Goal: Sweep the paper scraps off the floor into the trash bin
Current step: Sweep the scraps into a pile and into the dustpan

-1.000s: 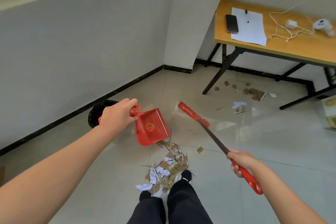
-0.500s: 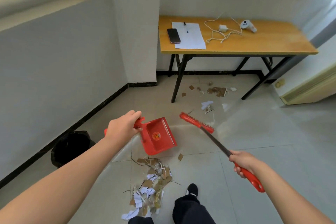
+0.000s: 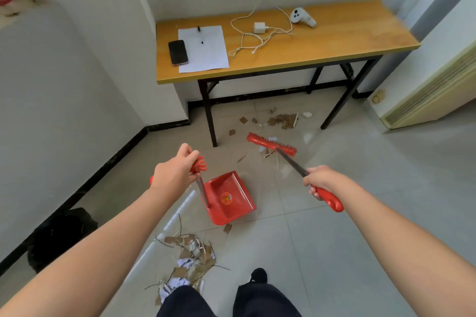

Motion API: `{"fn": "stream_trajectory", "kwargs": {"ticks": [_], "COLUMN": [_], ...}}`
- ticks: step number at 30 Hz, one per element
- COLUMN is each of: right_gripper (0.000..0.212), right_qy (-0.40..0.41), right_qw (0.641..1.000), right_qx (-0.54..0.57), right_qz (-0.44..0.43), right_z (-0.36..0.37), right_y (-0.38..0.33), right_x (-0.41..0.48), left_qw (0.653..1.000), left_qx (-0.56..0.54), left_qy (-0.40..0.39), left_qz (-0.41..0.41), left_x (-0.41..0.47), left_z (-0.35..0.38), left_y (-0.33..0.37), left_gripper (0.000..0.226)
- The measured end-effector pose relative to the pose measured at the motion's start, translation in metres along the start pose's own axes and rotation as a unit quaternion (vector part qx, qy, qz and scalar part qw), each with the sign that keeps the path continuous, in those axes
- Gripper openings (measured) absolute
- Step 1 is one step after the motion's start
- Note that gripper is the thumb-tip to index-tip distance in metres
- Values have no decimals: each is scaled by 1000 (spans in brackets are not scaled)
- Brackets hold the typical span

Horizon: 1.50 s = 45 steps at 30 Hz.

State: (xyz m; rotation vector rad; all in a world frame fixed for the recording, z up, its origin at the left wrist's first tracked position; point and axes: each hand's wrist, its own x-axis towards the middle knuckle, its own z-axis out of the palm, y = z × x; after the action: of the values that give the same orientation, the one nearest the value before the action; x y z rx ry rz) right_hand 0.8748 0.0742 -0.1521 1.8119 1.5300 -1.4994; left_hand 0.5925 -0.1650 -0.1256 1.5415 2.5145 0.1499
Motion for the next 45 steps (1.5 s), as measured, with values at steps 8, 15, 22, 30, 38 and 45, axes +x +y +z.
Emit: {"fn": "stream_trajectory", "kwargs": {"ticks": [8, 15, 22, 30, 38, 45], "right_gripper": [53, 55, 57, 36, 12, 20], "right_qy": [21, 34, 12, 17, -31, -18], "right_qw": [1000, 998, 998, 1000, 995, 994], "right_qx": [17, 29, 47, -17, -65, -71], "right_qz": [14, 48, 27, 13, 63, 83], "right_z": [-48, -83, -141, -229, -299, -296], "right_y": [-58, -124, -179, -213, -239, -215], "right_x": [49, 106, 172, 254, 337, 401], "left_qw": [999, 997, 993, 999, 999, 997], "left_qx": [-37, -69, -109, -24, 28, 20], "left_qy": [19, -23, -26, -1, -5, 1], "left_qz": [-18, -20, -40, -34, -28, -75], "left_x": [80, 152, 213, 262, 290, 318], "left_z": [17, 40, 35, 21, 19, 17], "left_y": [54, 78, 102, 143, 171, 187], "left_gripper": [18, 23, 26, 24, 20, 22]}}
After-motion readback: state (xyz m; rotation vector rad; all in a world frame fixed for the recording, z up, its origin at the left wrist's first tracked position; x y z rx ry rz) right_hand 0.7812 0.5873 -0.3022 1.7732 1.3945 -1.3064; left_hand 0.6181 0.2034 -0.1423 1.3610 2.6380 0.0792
